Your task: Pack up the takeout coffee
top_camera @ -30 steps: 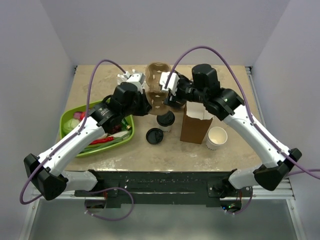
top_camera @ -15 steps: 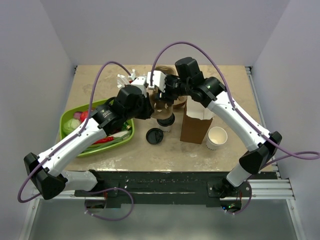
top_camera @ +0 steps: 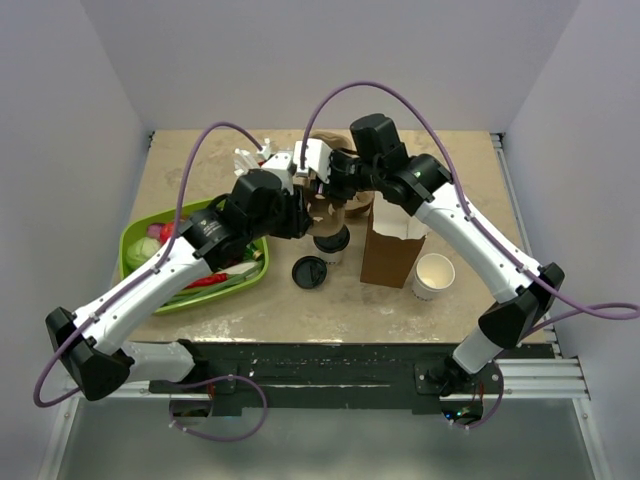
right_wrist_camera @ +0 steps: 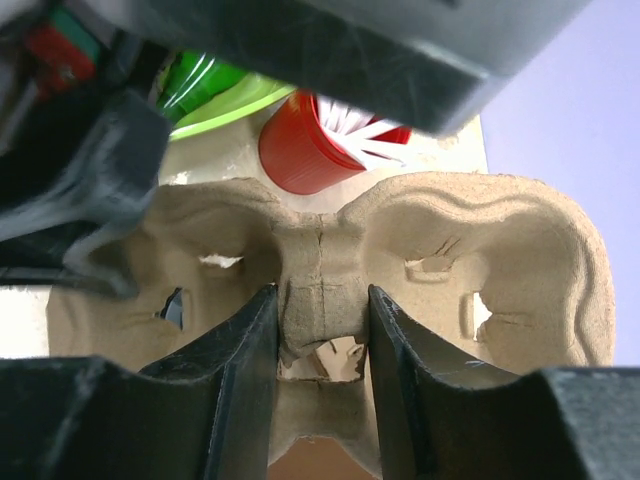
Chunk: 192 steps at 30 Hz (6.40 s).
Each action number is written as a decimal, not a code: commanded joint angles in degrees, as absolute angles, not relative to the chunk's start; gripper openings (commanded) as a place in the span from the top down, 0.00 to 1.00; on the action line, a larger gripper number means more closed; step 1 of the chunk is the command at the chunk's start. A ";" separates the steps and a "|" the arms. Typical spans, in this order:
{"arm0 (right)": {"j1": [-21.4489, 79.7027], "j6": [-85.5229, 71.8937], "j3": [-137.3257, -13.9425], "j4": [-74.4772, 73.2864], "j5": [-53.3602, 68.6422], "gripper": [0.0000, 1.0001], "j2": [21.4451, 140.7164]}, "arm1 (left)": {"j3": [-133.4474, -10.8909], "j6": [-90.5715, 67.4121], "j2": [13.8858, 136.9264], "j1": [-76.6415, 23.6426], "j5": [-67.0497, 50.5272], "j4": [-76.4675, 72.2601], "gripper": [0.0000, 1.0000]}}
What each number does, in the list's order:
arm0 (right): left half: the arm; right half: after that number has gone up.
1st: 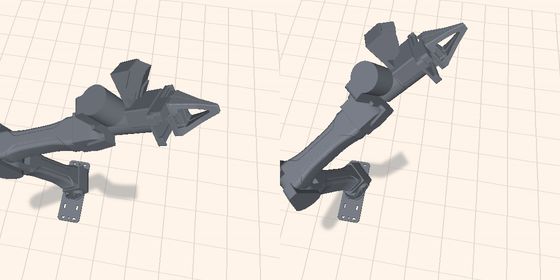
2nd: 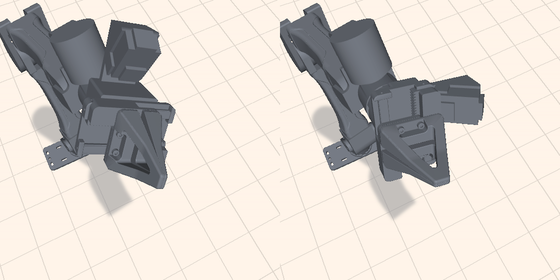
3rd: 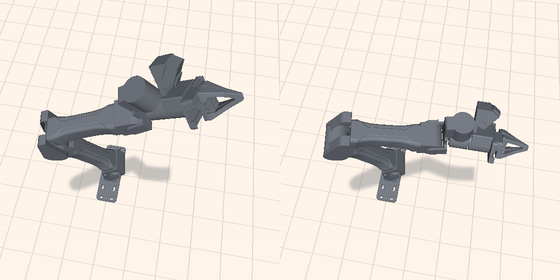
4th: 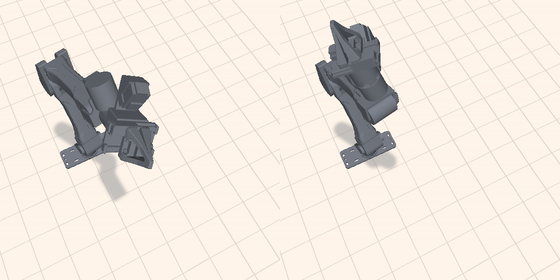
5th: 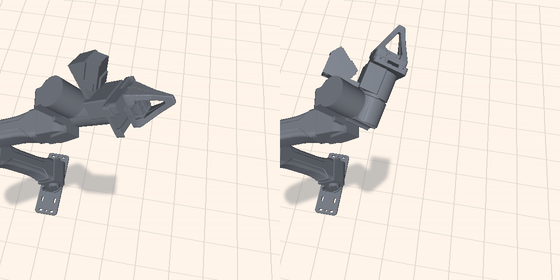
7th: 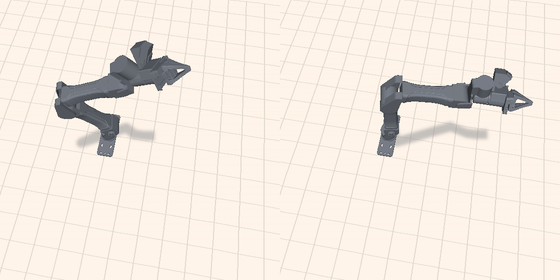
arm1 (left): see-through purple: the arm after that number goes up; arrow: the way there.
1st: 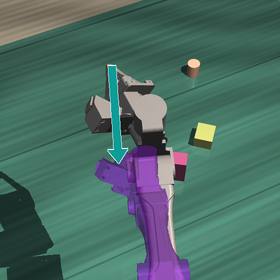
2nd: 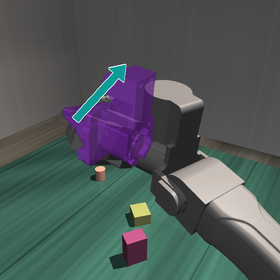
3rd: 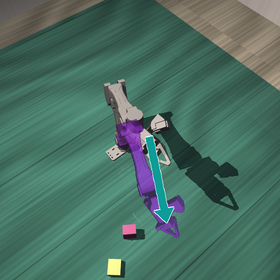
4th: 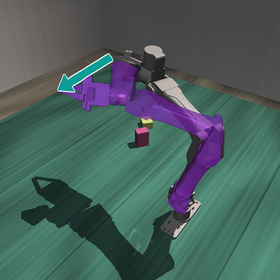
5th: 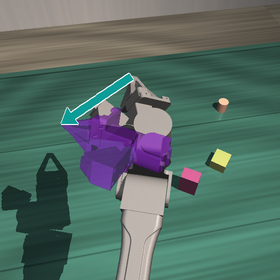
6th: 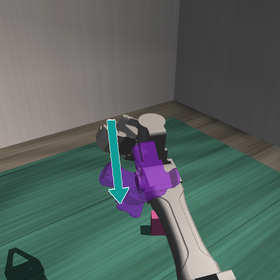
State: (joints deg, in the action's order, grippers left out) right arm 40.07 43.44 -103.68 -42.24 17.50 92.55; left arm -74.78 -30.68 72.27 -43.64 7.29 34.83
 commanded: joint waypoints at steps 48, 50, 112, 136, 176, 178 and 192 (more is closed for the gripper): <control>8.53 -26.01 -77.08 1.82 42.70 0.67 65.65 | -92.37 -29.62 99.49 -41.75 -5.18 4.75 0.62; 8.26 -26.02 -76.99 2.46 44.11 0.66 66.71 | -92.02 -29.44 99.23 -41.40 -5.54 4.66 0.78; 13.10 20.74 -70.93 -27.96 29.80 0.71 66.62 | -89.21 -26.81 95.63 -40.87 -20.21 8.00 0.96; 13.18 -3.53 -73.57 -26.28 23.38 0.72 67.15 | -90.09 -27.07 96.50 -40.87 -19.07 9.23 0.98; 20.92 25.32 -68.20 -38.58 26.38 0.66 69.43 | -93.69 -27.33 98.79 -40.52 -21.01 11.25 1.00; 20.92 24.79 -68.47 -38.76 25.93 0.66 70.66 | -93.60 -27.16 98.53 -40.52 -21.18 11.16 1.00; 20.92 25.14 -66.89 -39.73 30.05 0.63 72.78 | -92.99 -26.81 97.73 -40.52 -19.60 11.16 1.00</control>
